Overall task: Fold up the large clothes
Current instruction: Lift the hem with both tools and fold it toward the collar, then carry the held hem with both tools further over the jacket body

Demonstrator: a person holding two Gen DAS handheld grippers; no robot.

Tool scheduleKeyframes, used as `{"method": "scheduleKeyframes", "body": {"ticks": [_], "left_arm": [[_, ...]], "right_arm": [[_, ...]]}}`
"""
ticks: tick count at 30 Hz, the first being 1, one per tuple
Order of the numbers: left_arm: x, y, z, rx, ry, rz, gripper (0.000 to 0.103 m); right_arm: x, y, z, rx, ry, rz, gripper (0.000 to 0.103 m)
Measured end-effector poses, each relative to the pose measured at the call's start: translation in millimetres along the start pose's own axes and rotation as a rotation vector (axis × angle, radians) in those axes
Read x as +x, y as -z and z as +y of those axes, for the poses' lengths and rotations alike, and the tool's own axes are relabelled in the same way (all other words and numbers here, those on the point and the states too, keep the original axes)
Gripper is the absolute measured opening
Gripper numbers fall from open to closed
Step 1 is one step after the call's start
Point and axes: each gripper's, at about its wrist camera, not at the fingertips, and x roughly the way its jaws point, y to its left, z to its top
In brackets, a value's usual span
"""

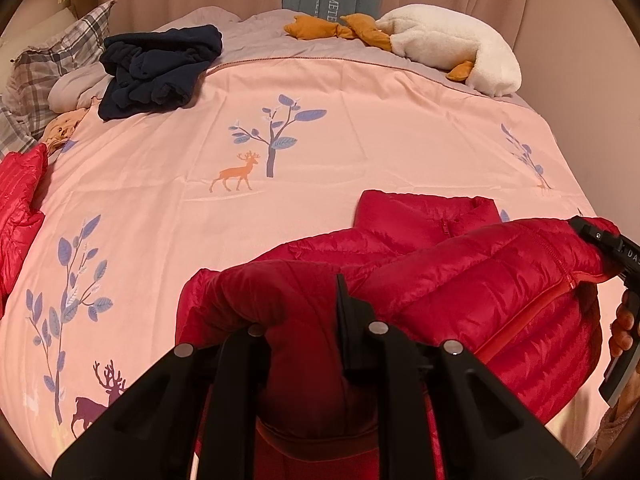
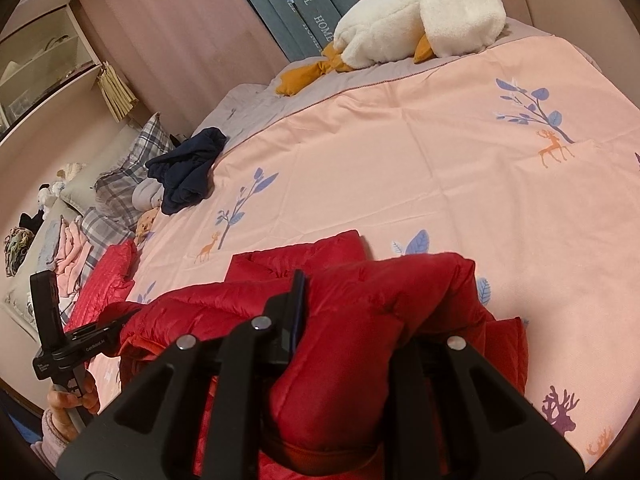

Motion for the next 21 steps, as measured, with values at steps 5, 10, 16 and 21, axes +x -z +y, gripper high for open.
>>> {"method": "scheduleKeyframes", "body": {"ticks": [5,10,16,21], "left_arm": [[8.9,-1.5,0.6,-0.005,-0.005,0.014,0.019],[18.1,-3.7,1.2,-0.010,-0.009,0.030,0.019],[24.6,-5.8,1.4,-0.015,-0.012,0.036,0.019],[30.5,-6.6,2.3,-0.018,-0.015,0.044,0.019]], "right_arm": [[7.8,-1.3,-2.3,0.002,0.007,0.012,0.016],[15.3,-2.2,-4.7,0.004,0.014,0.025,0.016],[21.2,-2.7,-7.0,0.008,0.018,0.034,0.016],[25.6,-3.1,-8.2,0.010,0.024,0.040,0.016]]}}
